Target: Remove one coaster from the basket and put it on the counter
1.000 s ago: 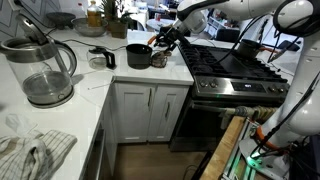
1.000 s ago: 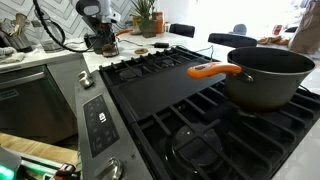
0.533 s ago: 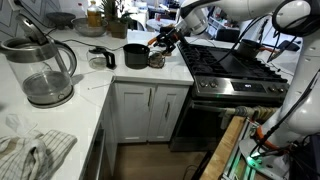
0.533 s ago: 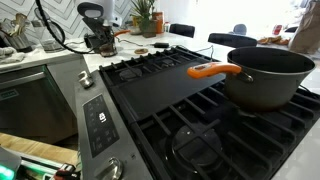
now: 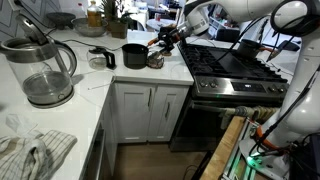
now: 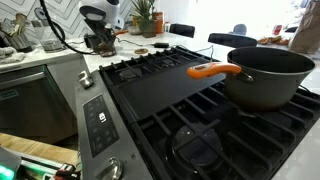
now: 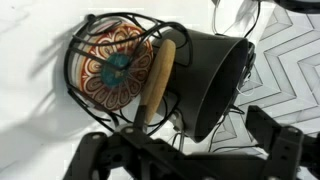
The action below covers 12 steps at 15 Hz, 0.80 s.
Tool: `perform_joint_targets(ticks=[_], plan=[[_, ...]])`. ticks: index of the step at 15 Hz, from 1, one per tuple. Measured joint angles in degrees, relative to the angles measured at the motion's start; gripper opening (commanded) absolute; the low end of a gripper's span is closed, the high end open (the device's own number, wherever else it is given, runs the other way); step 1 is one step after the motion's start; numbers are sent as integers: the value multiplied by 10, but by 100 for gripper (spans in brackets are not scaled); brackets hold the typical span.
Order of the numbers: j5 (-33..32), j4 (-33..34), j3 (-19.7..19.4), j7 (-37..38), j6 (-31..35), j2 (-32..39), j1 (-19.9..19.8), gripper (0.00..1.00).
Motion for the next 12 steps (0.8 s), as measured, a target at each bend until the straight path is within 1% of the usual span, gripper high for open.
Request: perform_joint_targets(ticks=[2, 5, 8, 12], plan=[[32, 0, -1, -31, -21, 0, -3, 100], [72, 2, -6, -63, -83, 4, -7, 100], [106, 9, -16, -70, -154, 17, -10, 100], [141, 22, -31, -70, -212, 41, -10, 100]])
